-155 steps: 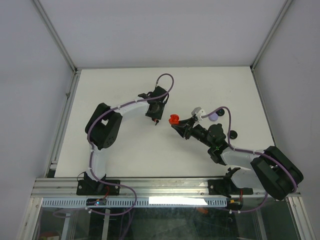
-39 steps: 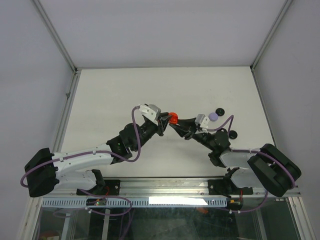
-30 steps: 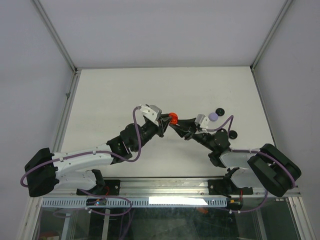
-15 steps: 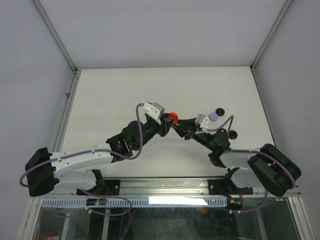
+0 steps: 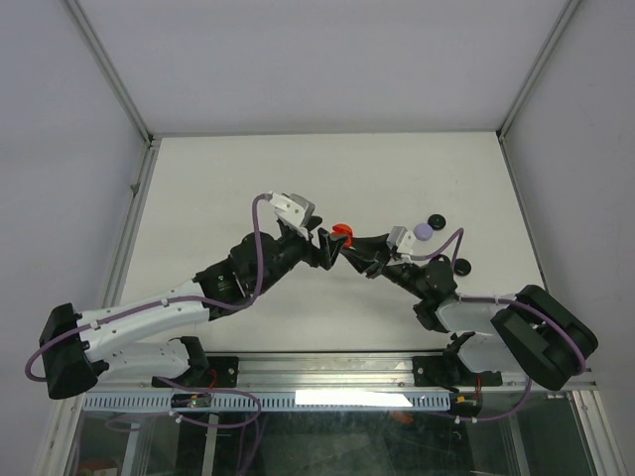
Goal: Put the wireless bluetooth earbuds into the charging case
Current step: Place the earbud in the charging case.
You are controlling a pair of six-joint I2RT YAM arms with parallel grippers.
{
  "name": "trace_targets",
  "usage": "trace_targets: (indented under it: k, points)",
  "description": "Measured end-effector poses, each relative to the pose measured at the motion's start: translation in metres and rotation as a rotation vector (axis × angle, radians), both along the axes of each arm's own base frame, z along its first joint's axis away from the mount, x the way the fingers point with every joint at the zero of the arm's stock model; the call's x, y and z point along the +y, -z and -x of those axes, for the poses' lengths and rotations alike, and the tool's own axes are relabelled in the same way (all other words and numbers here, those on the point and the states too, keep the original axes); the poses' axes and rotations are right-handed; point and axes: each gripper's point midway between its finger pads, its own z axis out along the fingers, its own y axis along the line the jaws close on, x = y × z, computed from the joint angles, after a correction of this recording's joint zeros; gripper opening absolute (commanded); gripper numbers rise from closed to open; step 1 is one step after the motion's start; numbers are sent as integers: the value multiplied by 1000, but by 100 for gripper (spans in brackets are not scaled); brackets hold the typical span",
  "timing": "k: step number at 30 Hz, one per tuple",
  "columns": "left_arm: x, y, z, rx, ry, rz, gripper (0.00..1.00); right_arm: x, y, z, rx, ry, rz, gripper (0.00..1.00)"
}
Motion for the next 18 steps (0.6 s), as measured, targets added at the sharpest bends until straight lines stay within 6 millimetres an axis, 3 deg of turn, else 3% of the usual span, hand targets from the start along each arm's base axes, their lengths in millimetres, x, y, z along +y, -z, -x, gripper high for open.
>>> trace_targets:
  k: [5,10,18]
  points:
    - [14,-17,-7,32,29,55,78,2,2,4,13,-26,3,0]
    - [28,-12,-22,117,90,102,88,6,4,9,35,-66,7,0]
    - [17,-6,-7,248,307,168,90,15,-7,18,40,-150,-11,0]
